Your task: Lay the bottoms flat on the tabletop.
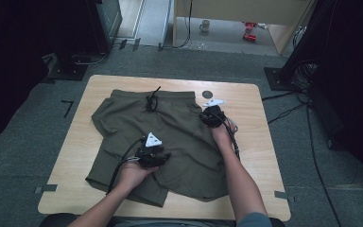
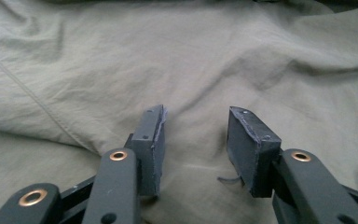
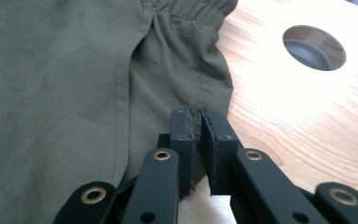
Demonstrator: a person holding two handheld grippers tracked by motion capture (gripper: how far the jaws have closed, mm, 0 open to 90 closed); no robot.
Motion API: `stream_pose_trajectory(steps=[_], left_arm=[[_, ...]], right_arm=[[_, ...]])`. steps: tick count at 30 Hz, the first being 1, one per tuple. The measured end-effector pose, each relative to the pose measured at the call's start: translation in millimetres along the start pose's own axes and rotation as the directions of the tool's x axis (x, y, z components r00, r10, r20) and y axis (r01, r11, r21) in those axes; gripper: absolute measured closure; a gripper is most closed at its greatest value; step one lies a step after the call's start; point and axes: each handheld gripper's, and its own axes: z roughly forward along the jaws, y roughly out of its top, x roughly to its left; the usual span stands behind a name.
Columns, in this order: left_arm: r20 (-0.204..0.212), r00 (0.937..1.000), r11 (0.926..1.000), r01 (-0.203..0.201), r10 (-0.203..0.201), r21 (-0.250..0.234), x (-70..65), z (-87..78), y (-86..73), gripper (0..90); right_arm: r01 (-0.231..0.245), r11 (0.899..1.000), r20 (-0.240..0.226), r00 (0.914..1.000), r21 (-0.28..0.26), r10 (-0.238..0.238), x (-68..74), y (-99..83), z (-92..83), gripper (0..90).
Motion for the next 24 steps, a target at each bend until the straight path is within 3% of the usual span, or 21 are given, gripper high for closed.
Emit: stream_pose_trajectory(steps=[9,13,16,21,24], left_arm=[[0.050,0.9986,0.9997,-0.018,0.018,0.014,-10.3,2.2,0.9,53.6],[0.044,0.9982,0.9991,-0.041,0.041,0.010,-13.6,2.6,-0.3,52.8],[0.050,0.9980,0.9991,-0.039,0.038,0.015,-13.7,1.4,-1.0,52.9],[0.065,0.9974,0.9990,-0.033,0.031,0.029,-13.2,-1.3,-1.8,52.9],[0.092,0.9957,0.9998,-0.013,0.011,0.013,-13.7,-1.0,-3.9,52.0]], right_arm=[[-0.025,1.000,0.046,0.9986,-0.013,0.026,-24.3,-8.5,-4.9,83.4],[-0.081,0.996,0.067,0.9943,-0.026,0.082,-41.3,-15.2,-8.9,83.3],[-0.121,0.992,0.077,0.9893,-0.043,0.124,-54.3,-21.1,-12.2,83.0],[-0.116,0.991,0.117,0.9856,-0.059,0.123,-68.2,-27.3,-15.4,83.1],[-0.122,0.991,0.150,0.9802,-0.060,0.130,-73.0,-29.2,-17.0,82.4]])
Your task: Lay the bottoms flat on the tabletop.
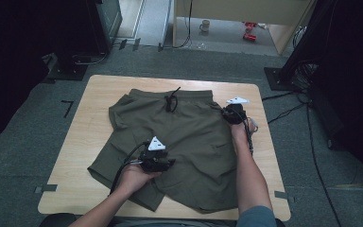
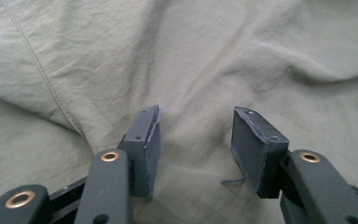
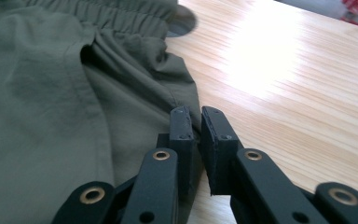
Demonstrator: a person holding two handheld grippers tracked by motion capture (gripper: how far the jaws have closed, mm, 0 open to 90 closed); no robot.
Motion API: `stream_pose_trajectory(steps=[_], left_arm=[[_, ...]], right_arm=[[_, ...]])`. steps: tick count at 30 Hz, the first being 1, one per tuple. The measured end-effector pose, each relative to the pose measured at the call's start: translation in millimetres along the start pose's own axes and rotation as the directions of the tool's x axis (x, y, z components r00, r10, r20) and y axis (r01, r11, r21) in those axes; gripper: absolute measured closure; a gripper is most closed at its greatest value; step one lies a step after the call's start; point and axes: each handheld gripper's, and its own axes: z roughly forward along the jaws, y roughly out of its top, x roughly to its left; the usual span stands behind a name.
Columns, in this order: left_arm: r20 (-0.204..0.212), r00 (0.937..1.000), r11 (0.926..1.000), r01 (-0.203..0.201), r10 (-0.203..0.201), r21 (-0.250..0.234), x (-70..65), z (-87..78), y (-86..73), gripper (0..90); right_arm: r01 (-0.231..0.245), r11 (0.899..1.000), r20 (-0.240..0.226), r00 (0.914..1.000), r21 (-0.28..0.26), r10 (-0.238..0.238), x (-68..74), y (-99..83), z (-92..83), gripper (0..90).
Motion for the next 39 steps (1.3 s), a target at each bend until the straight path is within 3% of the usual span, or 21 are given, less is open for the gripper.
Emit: stream_pose_trajectory(steps=[4,6,10,14,18,24,26,30,33,39], left_arm=[[0.002,1.0000,1.0000,-0.004,0.004,-0.004,0.2,-1.2,2.2,51.7],[-0.002,1.0000,0.9994,0.006,-0.006,-0.034,3.6,-4.5,4.7,51.5],[-0.013,0.9997,0.9985,0.019,-0.019,-0.052,16.5,-13.7,13.1,50.2],[-0.027,0.9991,0.9960,0.030,-0.033,-0.084,28.6,-29.3,21.7,49.0],[-0.086,0.9962,0.9957,0.006,-0.014,-0.092,45.3,-44.6,25.3,48.6],[-0.162,0.9861,0.9957,0.024,-0.038,-0.090,72.2,-63.1,18.1,48.6],[-0.188,0.9818,0.9965,0.015,-0.030,-0.082,77.5,-66.4,13.9,47.8],[-0.216,0.9757,0.9972,0.019,-0.034,-0.073,84.6,-74.1,5.1,47.5],[-0.250,0.9681,0.9980,0.009,-0.024,-0.062,89.9,-82.3,-2.9,47.3],[-0.288,0.9557,0.9961,0.039,-0.061,-0.080,103.3,-97.5,-22.2,46.5]], right_arm=[[-0.052,0.999,0.033,0.9981,0.015,0.052,-3.8,0.3,-2.3,74.6],[-0.071,0.997,0.036,0.9969,0.012,0.071,-4.1,1.4,-6.4,74.4],[-0.121,0.993,-0.001,0.9927,-0.001,0.121,-1.9,6.1,-17.4,70.4],[-0.129,0.991,-0.038,0.9911,-0.026,0.128,6.8,13.5,-33.5,67.6],[-0.096,0.994,-0.067,0.9935,-0.043,0.093,20.4,14.5,-47.6,65.7],[-0.021,1.000,-0.117,0.9930,-0.022,0.018,49.5,0.7,-56.3,60.7],[-0.011,1.000,-0.147,0.9890,-0.001,0.010,61.5,-5.9,-55.1,53.9],[-0.010,1.000,-0.183,0.9830,0.002,0.011,74.6,-10.6,-54.3,49.2],[0.022,1.000,-0.194,0.9808,-0.002,-0.022,86.5,-13.8,-50.7,46.3],[0.052,0.999,-0.205,0.9775,0.011,-0.049,97.2,-18.2,-37.4,45.3]])
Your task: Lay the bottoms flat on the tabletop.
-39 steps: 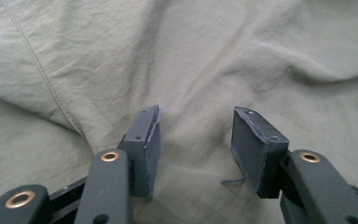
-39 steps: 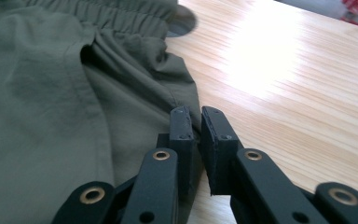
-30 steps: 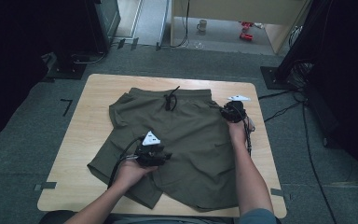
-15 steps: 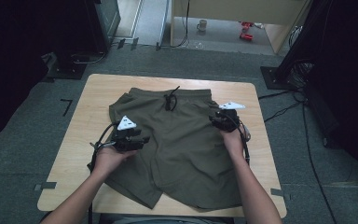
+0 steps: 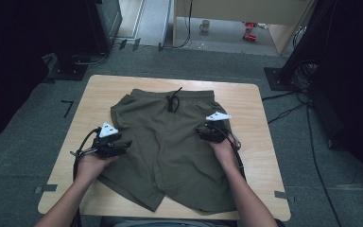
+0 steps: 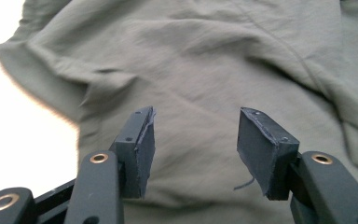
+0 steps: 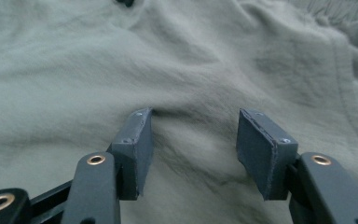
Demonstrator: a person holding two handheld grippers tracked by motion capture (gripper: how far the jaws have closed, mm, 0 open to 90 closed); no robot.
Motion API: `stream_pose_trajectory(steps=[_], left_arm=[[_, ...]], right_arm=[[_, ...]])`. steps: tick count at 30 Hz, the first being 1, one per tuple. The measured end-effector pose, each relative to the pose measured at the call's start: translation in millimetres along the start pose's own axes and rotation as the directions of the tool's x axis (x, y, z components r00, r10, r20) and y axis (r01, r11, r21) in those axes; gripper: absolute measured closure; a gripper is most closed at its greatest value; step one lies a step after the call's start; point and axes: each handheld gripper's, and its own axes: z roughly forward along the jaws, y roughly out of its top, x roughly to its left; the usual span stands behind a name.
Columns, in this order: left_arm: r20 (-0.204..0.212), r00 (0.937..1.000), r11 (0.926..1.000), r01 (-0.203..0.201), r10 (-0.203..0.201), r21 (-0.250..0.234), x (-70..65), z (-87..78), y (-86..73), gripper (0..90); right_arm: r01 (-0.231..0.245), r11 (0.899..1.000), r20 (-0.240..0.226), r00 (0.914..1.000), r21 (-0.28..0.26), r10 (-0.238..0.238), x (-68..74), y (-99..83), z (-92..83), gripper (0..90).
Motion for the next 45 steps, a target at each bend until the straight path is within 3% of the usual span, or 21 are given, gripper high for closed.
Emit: stream_pose_trajectory(steps=[5,9,15,24,30,32,34,41,45], left_arm=[[-0.019,0.9998,0.9999,0.009,-0.009,0.006,5.0,-3.5,-7.3,46.0],[-0.037,0.9991,0.9998,0.019,-0.019,0.009,10.4,-8.7,-14.7,45.5],[-0.062,0.9973,0.9992,0.040,-0.039,0.010,17.7,-17.3,-25.5,45.4],[-0.072,0.9957,0.9977,0.061,-0.059,0.028,20.7,-19.7,-35.1,45.1],[-0.073,0.9940,0.9947,0.086,-0.082,0.057,26.8,-18.9,-42.9,46.8],[-0.063,0.9948,0.9934,0.084,-0.080,0.078,27.2,-17.3,-45.8,51.5],[-0.076,0.9967,0.9968,0.036,-0.030,0.071,25.0,-17.7,-48.4,55.9],[-0.049,0.9986,0.9969,0.021,-0.017,0.076,19.5,-23.3,-52.2,83.4],[-0.054,0.9985,0.9950,0.001,0.004,0.100,17.1,-31.5,-55.4,88.5]], right_arm=[[-0.005,1.000,0.002,1.0000,-0.002,0.005,-7.6,-2.2,3.3,45.3],[0.018,1.000,-0.008,0.9998,0.001,-0.018,-15.5,-1.8,3.5,44.9],[-0.002,1.000,0.017,0.9998,-0.001,0.002,-28.9,-0.7,4.0,46.6],[-0.013,1.000,0.029,0.9995,-0.005,0.013,-48.6,1.2,5.1,48.9],[-0.015,1.000,0.033,0.9994,-0.005,0.015,-51.6,1.4,5.2,49.0],[-0.015,1.000,0.033,0.9994,-0.005,0.015,-51.7,1.4,5.2,49.1],[-0.015,1.000,0.033,0.9993,-0.005,0.015,-52.0,1.5,5.1,49.1],[-0.014,1.000,0.033,0.9994,-0.005,0.014,-56.6,1.4,4.8,49.2],[-0.015,1.000,0.034,0.9993,-0.006,0.015,-60.3,1.1,4.3,49.7]])
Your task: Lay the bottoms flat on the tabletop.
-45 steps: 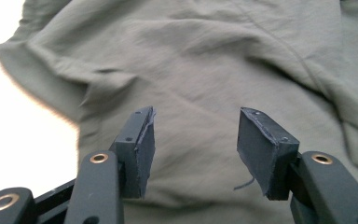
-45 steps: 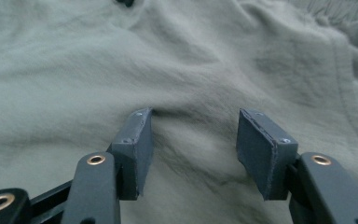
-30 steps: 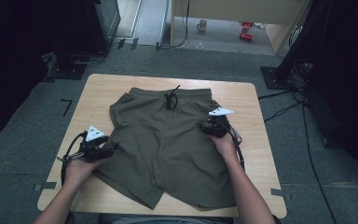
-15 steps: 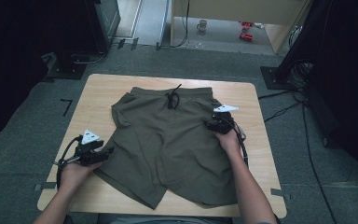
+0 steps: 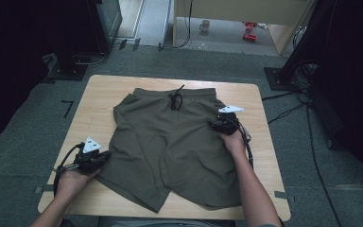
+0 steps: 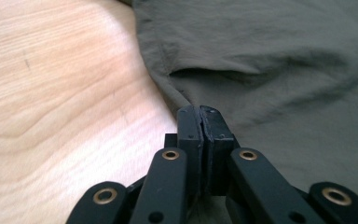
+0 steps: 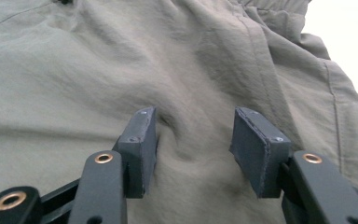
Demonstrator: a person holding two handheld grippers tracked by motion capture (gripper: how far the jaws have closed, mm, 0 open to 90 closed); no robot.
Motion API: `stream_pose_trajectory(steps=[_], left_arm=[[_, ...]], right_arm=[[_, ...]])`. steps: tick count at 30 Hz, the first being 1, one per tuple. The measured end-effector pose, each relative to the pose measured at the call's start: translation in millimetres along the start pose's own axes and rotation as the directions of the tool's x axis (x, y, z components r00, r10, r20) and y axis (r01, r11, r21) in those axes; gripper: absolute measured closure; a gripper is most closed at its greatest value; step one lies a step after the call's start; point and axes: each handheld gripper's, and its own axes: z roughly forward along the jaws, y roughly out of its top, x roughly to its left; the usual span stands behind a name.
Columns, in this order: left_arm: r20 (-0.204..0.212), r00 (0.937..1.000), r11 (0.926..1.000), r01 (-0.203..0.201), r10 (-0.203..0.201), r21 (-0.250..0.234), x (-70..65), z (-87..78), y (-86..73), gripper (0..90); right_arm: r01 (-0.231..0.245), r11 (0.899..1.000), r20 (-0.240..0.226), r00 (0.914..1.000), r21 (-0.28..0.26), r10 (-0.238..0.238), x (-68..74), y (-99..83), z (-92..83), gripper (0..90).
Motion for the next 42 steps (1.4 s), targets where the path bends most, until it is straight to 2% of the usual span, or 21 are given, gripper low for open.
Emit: stream_pose_trajectory(steps=[5,7,17,20,22,25,28,31,33,38,42], left_arm=[[0.000,0.9991,0.9991,0.042,-0.042,0.001,5.7,-18.8,-11.9,88.6],[0.006,0.9973,0.9973,0.073,-0.073,0.008,8.4,-24.7,-17.8,88.5],[-0.015,0.9920,0.9920,0.125,-0.125,0.012,21.3,-43.2,-40.5,87.0],[-0.035,0.9918,0.9924,0.123,-0.123,-0.002,25.5,-42.8,-42.3,81.4],[-0.034,0.9907,0.9909,0.130,-0.132,-0.033,25.5,-44.4,-39.3,79.2],[-0.046,0.9907,0.9895,0.125,-0.128,-0.073,24.4,-47.9,-34.4,67.6],[-0.026,0.9879,0.9828,0.149,-0.153,-0.109,25.0,-50.9,-27.7,62.9],[-0.012,0.9918,0.9864,0.126,-0.127,-0.106,22.8,-47.9,-19.8,61.8],[-0.005,0.9937,0.9883,0.111,-0.112,-0.105,21.0,-44.1,-13.7,60.7],[0.035,0.9945,0.9869,0.102,-0.099,-0.125,17.2,-35.1,4.3,58.8],[0.049,0.9972,0.9904,0.063,-0.057,-0.123,10.8,-25.0,19.4,54.9]], right_arm=[[-0.004,1.000,0.005,1.0000,0.000,0.004,-8.3,-0.9,-1.5,49.8],[-0.007,1.000,0.008,0.9999,0.001,0.007,-11.8,-1.1,-2.0,49.8],[-0.015,1.000,0.017,0.9998,0.000,0.015,-23.5,-0.3,-1.4,49.3],[-0.018,1.000,0.023,0.9996,0.000,0.018,-26.4,0.5,-0.6,49.0],[-0.024,1.000,0.029,0.9993,0.000,0.024,-28.6,1.1,-0.1,48.7],[-0.035,0.999,0.049,0.9982,0.002,0.035,-28.9,1.3,0.2,44.4],[-0.041,0.999,0.050,0.9979,0.005,0.041,-27.6,-0.3,-2.0,41.4],[-0.046,0.999,0.042,0.9981,0.028,0.045,-22.4,0.7,-8.6,41.5],[-0.045,0.999,0.032,0.9985,0.020,0.044,-17.3,1.4,-16.2,43.6],[-0.053,0.998,0.013,0.9985,0.013,0.053,-4.4,-1.7,-36.9,46.0],[-0.041,0.999,-0.004,0.9991,0.020,0.041,9.6,-7.5,-49.9,45.6]])
